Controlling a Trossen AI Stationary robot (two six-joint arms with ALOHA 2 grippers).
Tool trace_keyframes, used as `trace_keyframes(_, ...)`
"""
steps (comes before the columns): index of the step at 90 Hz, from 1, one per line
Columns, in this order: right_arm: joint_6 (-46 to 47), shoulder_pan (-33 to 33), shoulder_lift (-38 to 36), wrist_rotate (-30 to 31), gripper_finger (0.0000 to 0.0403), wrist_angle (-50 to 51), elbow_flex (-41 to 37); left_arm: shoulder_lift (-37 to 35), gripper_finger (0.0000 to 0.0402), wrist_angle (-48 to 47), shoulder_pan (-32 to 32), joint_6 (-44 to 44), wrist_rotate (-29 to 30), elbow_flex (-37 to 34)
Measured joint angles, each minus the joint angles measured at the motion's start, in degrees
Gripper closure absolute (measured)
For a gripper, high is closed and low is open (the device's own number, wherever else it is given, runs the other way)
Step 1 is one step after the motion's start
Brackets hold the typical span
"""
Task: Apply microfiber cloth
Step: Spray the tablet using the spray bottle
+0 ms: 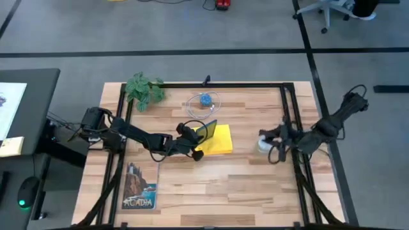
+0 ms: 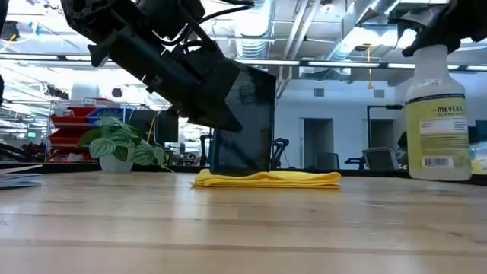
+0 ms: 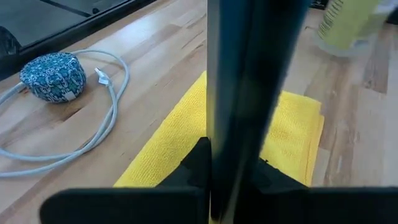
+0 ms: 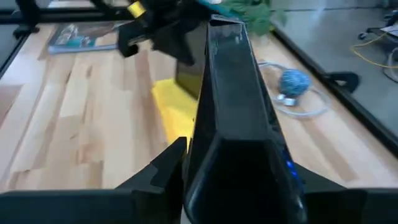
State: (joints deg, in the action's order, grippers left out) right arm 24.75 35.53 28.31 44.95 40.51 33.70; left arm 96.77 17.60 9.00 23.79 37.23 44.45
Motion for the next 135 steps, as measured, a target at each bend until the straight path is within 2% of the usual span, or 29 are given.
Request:
trace_keyframes(13, -1.3, -0.8, -4.6, -0.2, 0.0282, -0.5, -2.3, 0.0, 0.0392, 0.7, 0.0, -1.4, 0.0, 0.0)
trace_keyframes(25, -1.2, -0.8, -5.5, -1.4, 0.0277, -0.9, -4.4, 1.1, 0.0392, 4.0, 0.0, -4.1, -1.3, 0.0)
trace_keyframes(60, -1.3, -0.8, -5.1, -1.4, 0.0149, -1.7, -3.9, 7.1, 0.0392, 10.4, 0.3, -2.3, -0.7, 0.2)
trace_keyframes(68, -1.3, -0.8, -4.8, -1.6, 0.0136, 0.5, -2.2, 7.1, 0.0392, 10.3, 0.4, -2.3, -0.9, 0.2)
trace_keyframes(90, -0.4, -0.8, -1.1, -3.3, 0.0132, 7.2, 4.6, 7.2, 0.0392, 10.7, 0.5, -3.0, -1.2, 0.2)
trace_keyframes(112, 0.9, -0.8, 6.0, -5.1, 0.0131, 14.8, 11.0, 7.2, 0.0392, 10.7, 0.5, -3.0, -1.4, 0.1)
trace_keyframes(135, -2.7, -3.3, 15.0, -3.1, 0.0132, 23.5, 23.5, 7.3, 0.0392, 10.6, 0.5, -3.0, -1.6, 0.1)
